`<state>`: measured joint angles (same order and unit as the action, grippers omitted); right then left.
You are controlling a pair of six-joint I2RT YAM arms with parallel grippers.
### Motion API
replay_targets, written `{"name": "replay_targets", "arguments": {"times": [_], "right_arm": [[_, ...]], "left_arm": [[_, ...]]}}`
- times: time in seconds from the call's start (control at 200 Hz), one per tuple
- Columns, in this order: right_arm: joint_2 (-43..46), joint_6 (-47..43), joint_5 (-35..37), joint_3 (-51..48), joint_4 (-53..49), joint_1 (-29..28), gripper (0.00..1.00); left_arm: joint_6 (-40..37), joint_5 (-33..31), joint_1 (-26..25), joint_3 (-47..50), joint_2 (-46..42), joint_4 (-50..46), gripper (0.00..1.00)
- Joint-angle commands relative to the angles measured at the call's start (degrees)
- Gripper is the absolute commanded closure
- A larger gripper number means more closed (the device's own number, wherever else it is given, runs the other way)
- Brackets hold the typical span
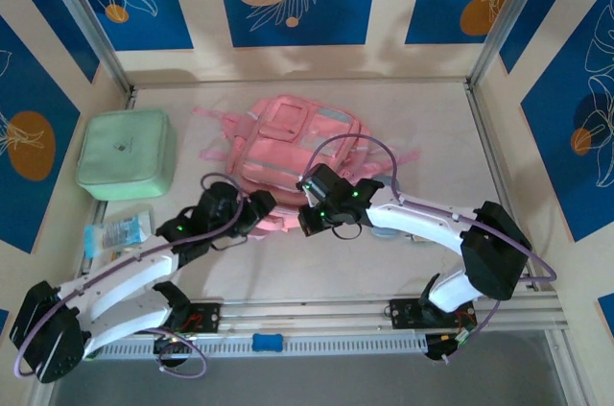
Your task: Pack books, pencil case, and school supplies into a backpack
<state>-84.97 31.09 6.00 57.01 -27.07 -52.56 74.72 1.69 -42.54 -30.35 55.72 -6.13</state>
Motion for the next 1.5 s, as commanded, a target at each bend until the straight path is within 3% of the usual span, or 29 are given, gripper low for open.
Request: {"name": "replay_targets", "arguments": {"times": [0.0, 0.205, 0.32, 0.685, 0.85, 1.136, 1.266, 1.496], "right_arm": [[0.84, -0.11, -1.34, 0.29, 0.88, -0.83, 1.0], [1.14, -0.9, -0.24, 0.03, 0.57, -1.56, 1.0], [1.43, -0.69, 0.07, -0.12, 0.47, -1.59, 1.0], [0.98, -0.89, 0.27, 0.18, -0.15, -1.27, 1.0], [-0.02, -1.29, 0.69, 1.34, -2.29, -1.17, 1.0], [1.12, -1.84, 6.91, 2.41, -10.62, -0.97, 1.0], [2.98, -1.72, 10.88, 0.73, -13.69, 0.43, 1.0], [5.96, -2.16, 11.92, -3.12, -13.7, 8.7, 1.0]], "left_arm": [[9.29, -7.17, -4.56, 0.31, 4.12, 7.33, 0.31], [12.51, -10.1, -7.85, -3.65, 15.19, 14.34, 0.29], [12.2, -11.01, -7.99, -6.01, 19.02, 12.97, 0.29], [13.13, -16.54, -7.89, -5.68, 23.68, 4.84, 0.44], [11.6, -18.05, -7.42, -6.76, 25.26, 1.48, 0.59], [6.03, -22.39, -5.69, -8.87, 22.89, -6.48, 1.0], [3.48, -24.76, -3.57, -8.18, 18.76, -11.7, 1.0], [-2.88, -23.56, 2.72, -5.8, 12.42, -16.61, 1.0]]}}
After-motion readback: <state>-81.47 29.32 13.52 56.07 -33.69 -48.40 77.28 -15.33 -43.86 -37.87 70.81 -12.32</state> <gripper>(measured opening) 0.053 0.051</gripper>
